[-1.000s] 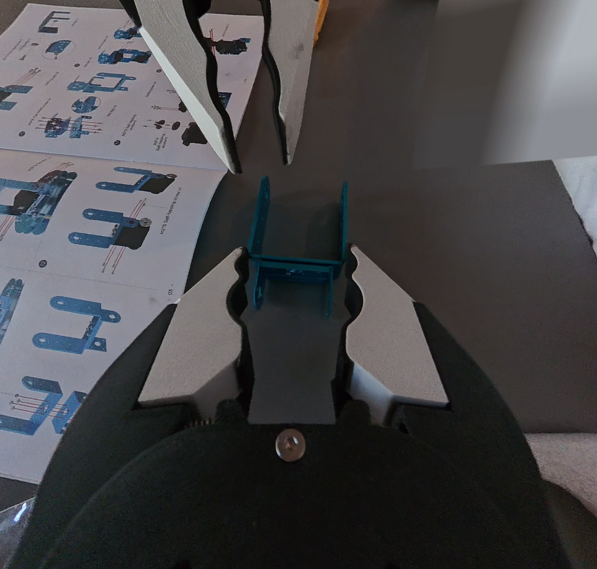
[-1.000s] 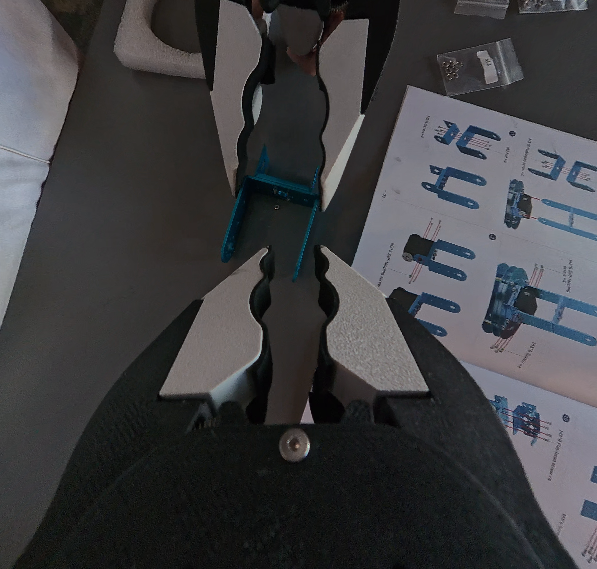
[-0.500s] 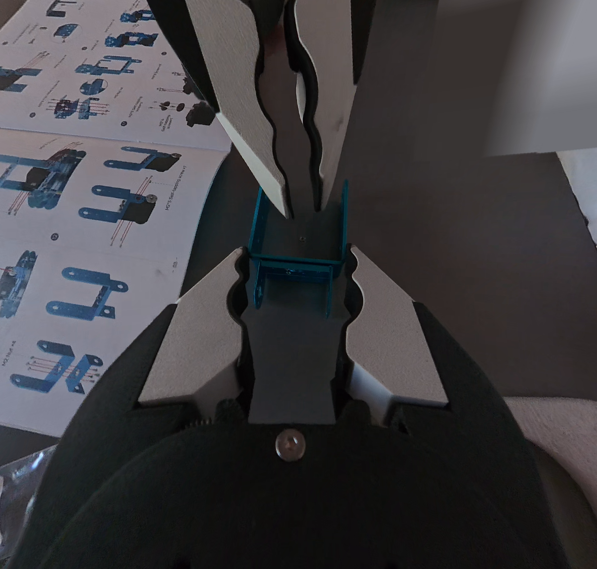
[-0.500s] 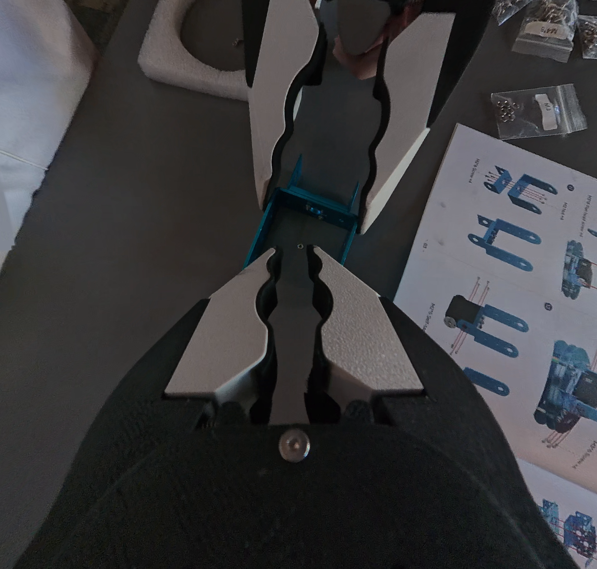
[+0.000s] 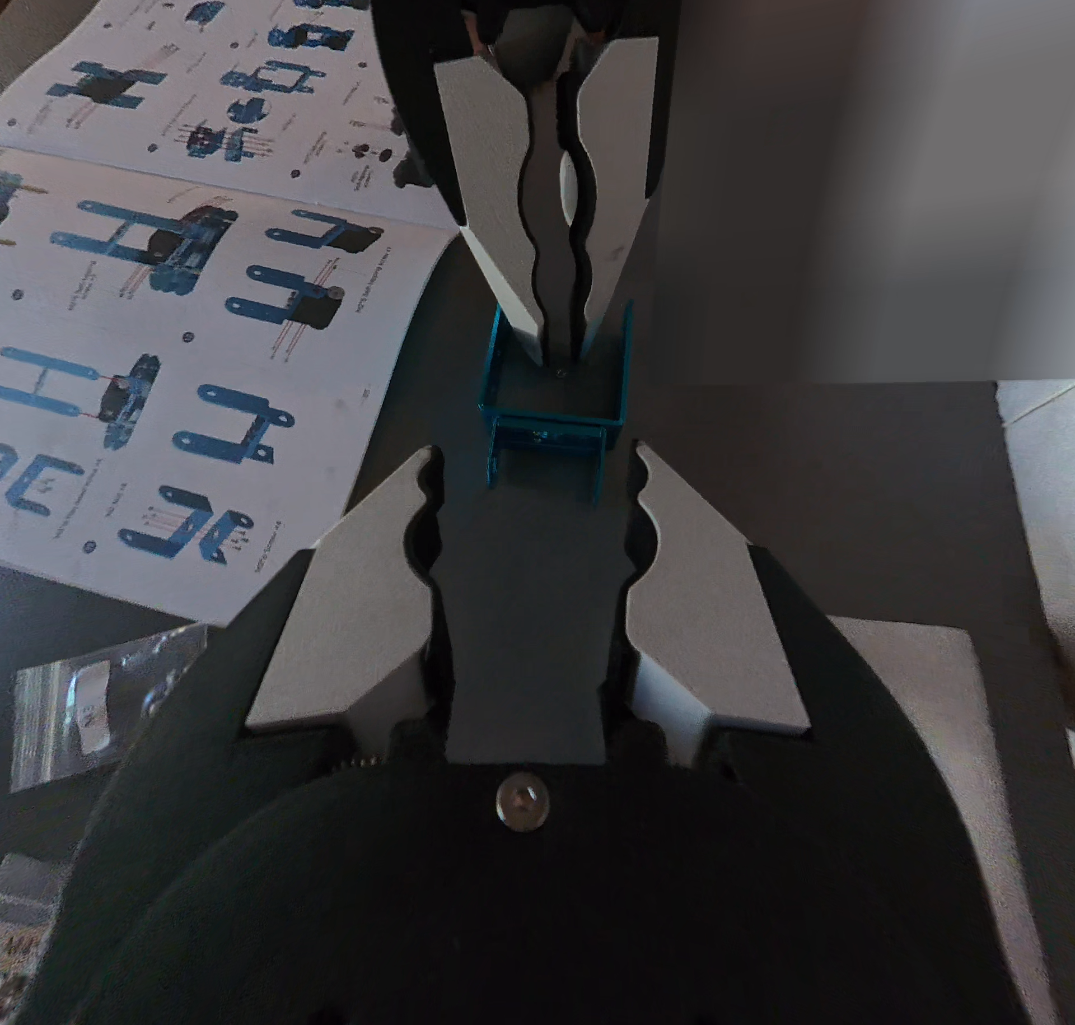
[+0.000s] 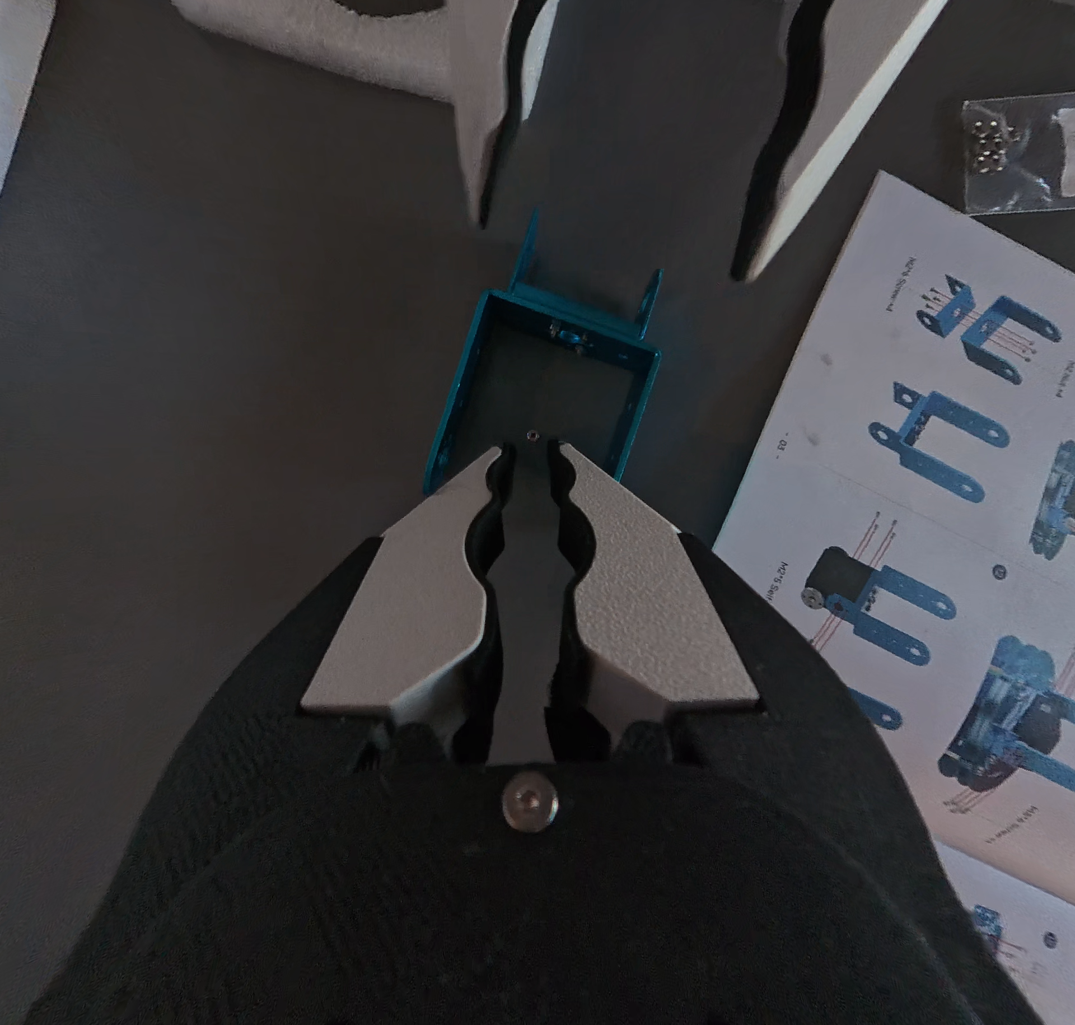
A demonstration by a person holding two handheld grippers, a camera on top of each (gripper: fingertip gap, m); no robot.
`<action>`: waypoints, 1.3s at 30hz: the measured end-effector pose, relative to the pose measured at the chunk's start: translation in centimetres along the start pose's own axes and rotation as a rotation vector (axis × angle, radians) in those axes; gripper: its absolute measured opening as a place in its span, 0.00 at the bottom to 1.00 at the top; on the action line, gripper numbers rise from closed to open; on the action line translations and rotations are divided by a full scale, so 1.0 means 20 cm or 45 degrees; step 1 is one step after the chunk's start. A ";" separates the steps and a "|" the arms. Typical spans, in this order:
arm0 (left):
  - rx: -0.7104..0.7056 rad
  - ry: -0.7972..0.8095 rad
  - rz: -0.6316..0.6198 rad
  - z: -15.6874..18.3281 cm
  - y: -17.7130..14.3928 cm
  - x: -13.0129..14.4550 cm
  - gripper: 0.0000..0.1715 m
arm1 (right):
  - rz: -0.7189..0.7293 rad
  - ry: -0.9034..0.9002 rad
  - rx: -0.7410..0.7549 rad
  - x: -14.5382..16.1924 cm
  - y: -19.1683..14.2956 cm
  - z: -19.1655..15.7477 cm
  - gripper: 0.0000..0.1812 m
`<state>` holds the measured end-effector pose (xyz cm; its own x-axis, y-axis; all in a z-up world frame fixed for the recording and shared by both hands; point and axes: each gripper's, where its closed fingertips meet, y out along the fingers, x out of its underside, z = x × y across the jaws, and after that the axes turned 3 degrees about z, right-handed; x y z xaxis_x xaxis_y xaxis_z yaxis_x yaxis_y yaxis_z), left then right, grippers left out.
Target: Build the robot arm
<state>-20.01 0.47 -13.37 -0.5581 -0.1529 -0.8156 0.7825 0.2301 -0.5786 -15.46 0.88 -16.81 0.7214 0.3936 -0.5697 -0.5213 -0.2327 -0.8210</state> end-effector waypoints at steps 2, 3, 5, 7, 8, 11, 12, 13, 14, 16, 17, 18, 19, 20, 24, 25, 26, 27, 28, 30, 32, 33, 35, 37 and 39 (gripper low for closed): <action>-0.009 -0.085 -0.048 -0.02 -0.06 0.03 0.15 | -0.028 -0.026 -0.018 -0.02 -0.01 0.00 0.06; 0.007 -0.134 -0.069 -0.02 -0.08 0.04 0.10 | -0.043 -0.031 -0.025 -0.02 -0.01 0.01 0.06; 0.013 -0.196 -0.055 -0.03 -0.10 0.04 0.00 | -0.063 -0.048 -0.041 -0.04 -0.02 0.02 0.06; -0.003 -0.208 -0.048 -0.04 -0.07 0.04 0.00 | -0.057 -0.060 -0.037 -0.06 -0.04 0.04 0.06; -0.024 -0.200 -0.070 -0.05 -0.05 0.05 0.00 | -0.049 -0.058 -0.048 -0.06 -0.04 0.03 0.06; -0.060 -0.149 -0.114 -0.06 0.02 0.09 0.00 | -0.081 -0.071 -0.023 -0.03 -0.07 0.04 0.06; -0.051 -0.132 -0.111 -0.04 0.04 0.08 0.00 | -0.083 -0.079 -0.007 -0.02 -0.08 0.04 0.06; -0.042 -0.124 -0.109 -0.03 0.06 0.08 0.00 | -0.065 -0.079 0.000 -0.02 -0.09 0.04 0.06; -0.025 -0.124 -0.115 -0.02 0.07 0.08 0.00 | -0.039 -0.073 0.008 -0.03 -0.10 0.05 0.06; -0.014 -0.129 -0.129 -0.01 0.09 0.09 0.00 | 0.002 -0.058 0.018 -0.05 -0.14 0.06 0.07; -0.021 -0.131 -0.128 -0.01 0.10 0.09 0.00 | 0.013 -0.048 0.036 -0.05 -0.15 0.07 0.08; -0.020 -0.139 -0.119 -0.02 0.11 0.09 0.00 | 0.021 -0.037 0.049 -0.05 -0.16 0.08 0.09; -0.012 -0.153 -0.108 -0.01 0.12 0.09 0.00 | 0.030 -0.025 0.037 -0.05 -0.16 0.08 0.09; -0.006 -0.168 -0.104 -0.01 0.12 0.09 0.00 | 0.041 -0.014 0.018 -0.05 -0.16 0.07 0.09; 0.016 -0.191 -0.113 -0.01 0.13 0.10 0.00 | 0.022 -0.008 -0.022 -0.01 -0.12 0.05 0.08; 0.018 -0.193 -0.112 -0.01 0.14 0.10 0.00 | 0.013 -0.017 -0.024 -0.01 -0.11 0.05 0.08; 0.020 -0.198 -0.109 -0.01 0.14 0.10 0.00 | 0.007 -0.027 -0.024 0.00 -0.11 0.04 0.07; 0.020 -0.205 -0.108 -0.01 0.14 0.10 0.00 | 0.005 -0.037 -0.020 0.00 -0.10 0.04 0.07; 0.017 -0.212 -0.104 -0.02 0.15 0.10 0.00 | 0.004 -0.045 -0.013 0.00 -0.11 0.04 0.07; 0.027 -0.230 -0.094 -0.01 0.15 0.09 0.00 | 0.020 -0.054 0.001 -0.01 -0.12 0.05 0.06; 0.034 -0.252 -0.085 -0.01 0.15 0.09 0.00 | 0.050 -0.048 0.012 -0.03 -0.13 0.06 0.06; 0.035 -0.261 -0.078 -0.01 0.15 0.08 0.00 | 0.066 -0.047 0.023 -0.04 -0.14 0.07 0.06; 0.035 -0.271 -0.070 -0.01 0.15 0.07 0.00 | 0.079 -0.036 0.040 -0.04 -0.15 0.08 0.06; 0.026 -0.276 -0.078 -0.02 0.15 0.08 0.00 | 0.066 -0.016 0.053 -0.03 -0.15 0.10 0.08; 0.022 -0.275 -0.078 -0.02 0.16 0.07 0.00 | 0.055 0.003 0.050 -0.01 -0.14 0.10 0.09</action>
<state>-18.51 1.30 -16.39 -0.5343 -0.3690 -0.7605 0.7542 0.1981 -0.6260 -15.14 3.30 -14.34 0.6987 0.3818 -0.6050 -0.5697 -0.2146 -0.7933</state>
